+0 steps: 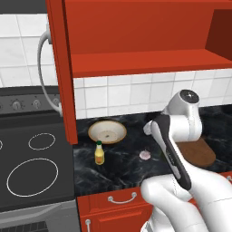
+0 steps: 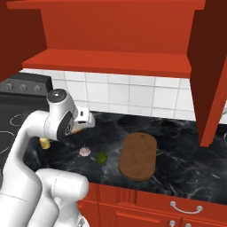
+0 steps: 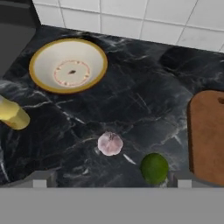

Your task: Open the cabinet. Place the bowl and condiment on the counter. Then place the lime and garlic on the cutting board.

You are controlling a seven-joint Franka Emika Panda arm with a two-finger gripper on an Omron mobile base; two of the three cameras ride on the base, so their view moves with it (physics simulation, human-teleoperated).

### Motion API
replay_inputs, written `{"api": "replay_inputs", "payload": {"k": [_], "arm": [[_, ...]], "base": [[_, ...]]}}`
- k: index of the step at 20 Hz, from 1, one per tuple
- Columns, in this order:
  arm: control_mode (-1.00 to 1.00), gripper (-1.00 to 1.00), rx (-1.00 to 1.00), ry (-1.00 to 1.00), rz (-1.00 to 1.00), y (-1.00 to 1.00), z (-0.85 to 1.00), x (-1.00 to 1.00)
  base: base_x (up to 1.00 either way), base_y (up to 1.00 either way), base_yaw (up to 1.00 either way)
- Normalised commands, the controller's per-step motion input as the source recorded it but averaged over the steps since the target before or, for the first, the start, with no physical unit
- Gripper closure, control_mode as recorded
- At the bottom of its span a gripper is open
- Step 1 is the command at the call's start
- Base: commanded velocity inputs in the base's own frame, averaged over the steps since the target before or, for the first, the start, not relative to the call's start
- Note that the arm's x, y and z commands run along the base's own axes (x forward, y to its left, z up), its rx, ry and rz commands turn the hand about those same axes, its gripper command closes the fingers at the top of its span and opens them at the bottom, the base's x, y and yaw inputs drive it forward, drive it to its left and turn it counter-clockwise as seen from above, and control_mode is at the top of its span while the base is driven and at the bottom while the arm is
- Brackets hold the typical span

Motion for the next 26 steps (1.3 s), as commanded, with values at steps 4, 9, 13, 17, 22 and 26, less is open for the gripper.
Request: {"api": "replay_inputs", "payload": {"k": [4,9,13,17,22,26], "arm": [[-1.0,-1.0,0.0,-0.01,0.14,0.0,-0.33,-0.17],[-1.0,-1.0,0.0,0.0,0.06,0.01,-0.15,-0.09],[-1.0,-1.0,0.0,0.0,0.0,0.01,0.0,0.0],[-1.0,-1.0,-0.01,0.0,0.0,0.0,-0.06,0.0],[-1.0,-1.0,-0.05,0.04,0.0,0.12,-0.14,0.01],[-1.0,-1.0,-0.07,0.06,0.0,0.19,-0.14,0.06]], "base": [[0.0,0.0,0.0],[0.0,0.0,0.0],[0.0,0.0,0.0],[0.0,0.0,0.0],[0.0,0.0,0.0],[0.0,0.0,0.0]]}}
